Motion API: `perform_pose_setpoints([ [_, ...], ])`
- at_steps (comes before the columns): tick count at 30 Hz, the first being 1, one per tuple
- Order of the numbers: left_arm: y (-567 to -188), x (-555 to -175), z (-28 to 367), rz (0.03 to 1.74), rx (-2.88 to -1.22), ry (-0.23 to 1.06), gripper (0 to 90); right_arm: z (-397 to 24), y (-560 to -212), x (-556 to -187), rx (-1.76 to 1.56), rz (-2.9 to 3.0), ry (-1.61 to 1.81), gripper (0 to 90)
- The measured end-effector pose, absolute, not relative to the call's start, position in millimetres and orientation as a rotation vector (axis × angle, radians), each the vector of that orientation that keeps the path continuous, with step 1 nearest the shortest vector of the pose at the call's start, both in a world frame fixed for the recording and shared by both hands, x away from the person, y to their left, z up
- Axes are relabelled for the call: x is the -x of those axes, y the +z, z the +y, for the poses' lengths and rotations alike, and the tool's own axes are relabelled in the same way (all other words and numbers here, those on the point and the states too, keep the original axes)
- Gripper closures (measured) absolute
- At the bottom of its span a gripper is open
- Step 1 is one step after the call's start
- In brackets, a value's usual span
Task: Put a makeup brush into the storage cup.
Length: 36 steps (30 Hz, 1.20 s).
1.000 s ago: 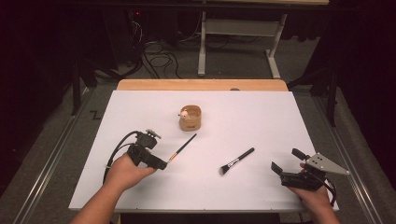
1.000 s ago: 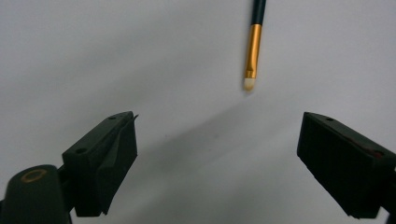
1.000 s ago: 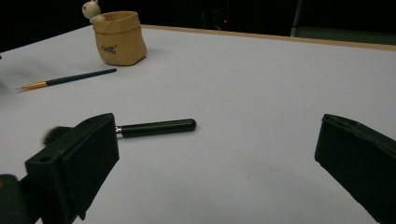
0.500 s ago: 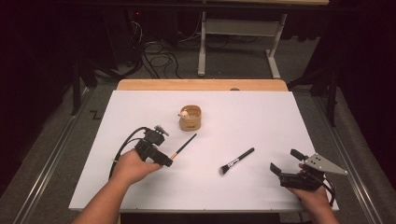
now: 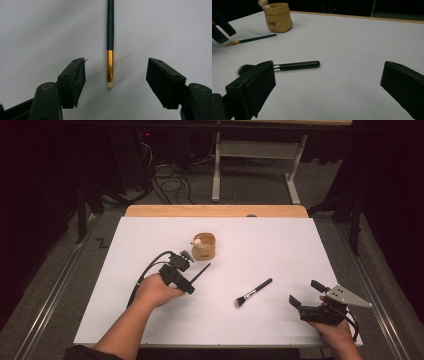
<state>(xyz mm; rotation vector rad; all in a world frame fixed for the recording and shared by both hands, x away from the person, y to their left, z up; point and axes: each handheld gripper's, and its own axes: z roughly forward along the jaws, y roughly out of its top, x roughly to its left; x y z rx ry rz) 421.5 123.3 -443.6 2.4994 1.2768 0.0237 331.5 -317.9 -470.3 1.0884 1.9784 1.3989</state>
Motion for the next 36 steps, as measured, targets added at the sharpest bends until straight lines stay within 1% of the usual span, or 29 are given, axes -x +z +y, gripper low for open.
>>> perform_pose_setpoints([
  [6,-445.6,-429.7,117.2,1.256,-2.514,0.036,35.7,-317.8,-470.4,-330.9,-1.092,1.979,1.401,0.3],
  [8,-446.2,-432.9,115.4,1.243,-2.509,0.026,40.4,-317.8,-470.4,-330.9,-1.09,1.98,1.403,0.3],
  [10,-447.1,-436.2,113.1,1.245,-2.5,0.015,42.0,-317.7,-470.1,-330.6,-1.087,1.977,1.404,0.3],
  [11,-447.3,-438.0,112.4,1.237,-2.503,0.014,44.1,-317.7,-469.7,-330.3,-1.089,1.975,1.409,0.3],
  [16,-446.4,-447.4,107.7,1.229,-2.495,0.064,51.7,-318.5,-469.4,-330.2,-1.085,1.971,1.411,0.3],
  [19,-445.7,-449.7,106.9,1.224,-2.497,0.073,56.0,-318.5,-469.6,-330.2,-1.087,1.971,1.412,0.3],
  [20,-445.7,-450.9,106.0,1.229,-2.492,0.071,56.0,-318.5,-469.6,-330.2,-1.087,1.971,1.412,0.3],
  [23,-447.4,-454.2,105.2,1.226,-2.494,0.059,61.9,-318.6,-469.7,-329.7,-1.092,1.97,1.416,0.3],
  [24,-448.0,-454.9,105.1,1.226,-2.497,0.058,61.9,-318.6,-469.7,-329.7,-1.092,1.97,1.416,0.3],
  [30,-452.0,-455.9,106.5,1.231,-2.514,0.075,69.5,-318.9,-469.7,-329.7,-1.091,1.972,1.417,0.3],
  [36,-453.8,-454.2,103.6,1.211,-2.52,0.065,71.0,-318.4,-469.1,-329.2,-1.093,1.969,1.416,0.3],
])
